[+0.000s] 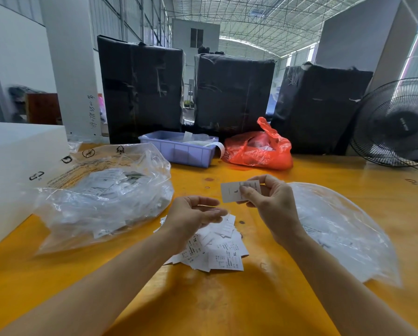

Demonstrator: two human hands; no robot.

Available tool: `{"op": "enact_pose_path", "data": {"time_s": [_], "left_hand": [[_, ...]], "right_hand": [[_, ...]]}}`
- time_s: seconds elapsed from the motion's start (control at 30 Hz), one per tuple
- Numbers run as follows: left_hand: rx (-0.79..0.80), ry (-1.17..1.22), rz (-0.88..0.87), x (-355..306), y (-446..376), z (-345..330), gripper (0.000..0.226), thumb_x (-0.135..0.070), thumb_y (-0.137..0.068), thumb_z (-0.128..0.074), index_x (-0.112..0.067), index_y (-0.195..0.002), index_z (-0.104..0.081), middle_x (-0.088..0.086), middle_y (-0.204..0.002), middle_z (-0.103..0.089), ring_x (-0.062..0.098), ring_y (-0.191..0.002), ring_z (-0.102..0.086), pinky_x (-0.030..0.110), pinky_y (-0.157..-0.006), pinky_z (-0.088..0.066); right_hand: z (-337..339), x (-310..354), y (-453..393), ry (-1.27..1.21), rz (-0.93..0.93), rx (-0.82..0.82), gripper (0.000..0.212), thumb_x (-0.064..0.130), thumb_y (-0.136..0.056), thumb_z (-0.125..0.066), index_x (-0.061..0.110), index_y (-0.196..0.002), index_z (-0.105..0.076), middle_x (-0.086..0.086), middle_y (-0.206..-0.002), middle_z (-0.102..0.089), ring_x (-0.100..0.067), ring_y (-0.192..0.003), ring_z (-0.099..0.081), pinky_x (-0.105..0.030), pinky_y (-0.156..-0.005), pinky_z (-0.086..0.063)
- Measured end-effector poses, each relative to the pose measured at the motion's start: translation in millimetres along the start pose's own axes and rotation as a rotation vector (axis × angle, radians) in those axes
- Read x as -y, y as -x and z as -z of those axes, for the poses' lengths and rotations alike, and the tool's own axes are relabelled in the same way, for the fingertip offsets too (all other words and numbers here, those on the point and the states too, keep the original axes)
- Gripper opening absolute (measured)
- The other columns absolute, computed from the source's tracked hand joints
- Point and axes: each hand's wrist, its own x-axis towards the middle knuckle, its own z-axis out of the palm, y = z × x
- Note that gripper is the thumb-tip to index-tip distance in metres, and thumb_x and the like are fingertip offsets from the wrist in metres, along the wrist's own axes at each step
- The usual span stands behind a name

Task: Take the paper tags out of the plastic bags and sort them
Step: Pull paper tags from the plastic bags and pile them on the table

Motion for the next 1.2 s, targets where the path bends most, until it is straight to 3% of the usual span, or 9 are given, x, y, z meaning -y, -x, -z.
{"op": "enact_pose_path", "data": {"time_s": [0.6, 0.83, 1.03, 1.2], "left_hand": [[0.097, 0.106, 0.064, -2.4, -2.0, 1.2, 0.013, -0.001, -0.082, -0.066, -0.007, -0.094, -0.065, 0.005, -0.078, -0.075, 0.01, -0.067, -0.07, 0.018, -0.061, -0.05], [0.135, 0.167, 0.14, -0.5, -4.7, 2.7, 0.013, 0.002, -0.083, -0.063, -0.006, -0.092, -0.068, 0.01, -0.084, -0.075, 0.015, -0.071, -0.07, 0.026, -0.073, -0.05], [0.173, 0.152, 0.141, -0.6, -3.2, 2.4, 0.017, 0.002, -0.084, -0.063, -0.01, -0.08, -0.075, 0.011, -0.088, -0.074, 0.018, -0.076, -0.071, 0.026, -0.072, -0.051], [0.124, 0.161, 0.146, -0.2, -3.0, 2.9, 0.015, -0.001, -0.083, -0.064, -0.012, -0.079, -0.075, 0.011, -0.083, -0.075, 0.018, -0.073, -0.071, 0.027, -0.071, -0.05]], "right_hand": [[2.4, -0.6, -0.9, 0.05, 0.093, -0.036, 0.015, 0.003, -0.084, -0.067, 0.015, -0.08, -0.059, -0.008, -0.079, -0.067, -0.013, -0.07, -0.068, -0.016, -0.058, -0.052], [3.6, 0.2, 0.1, 0.096, 0.142, -0.002, 0.017, 0.005, -0.085, -0.066, 0.019, -0.077, -0.059, -0.005, -0.076, -0.067, -0.02, -0.076, -0.067, -0.031, -0.065, -0.055], [2.1, -0.6, 1.0, 0.172, 0.169, 0.045, 0.019, 0.007, -0.084, -0.068, 0.021, -0.076, -0.058, -0.006, -0.078, -0.067, -0.02, -0.078, -0.068, -0.033, -0.066, -0.057], [4.6, 0.5, -1.1, 0.033, 0.139, -0.081, 0.014, 0.004, -0.086, -0.064, 0.016, -0.086, -0.058, -0.01, -0.08, -0.067, -0.019, -0.067, -0.069, -0.024, -0.057, -0.055]]}}
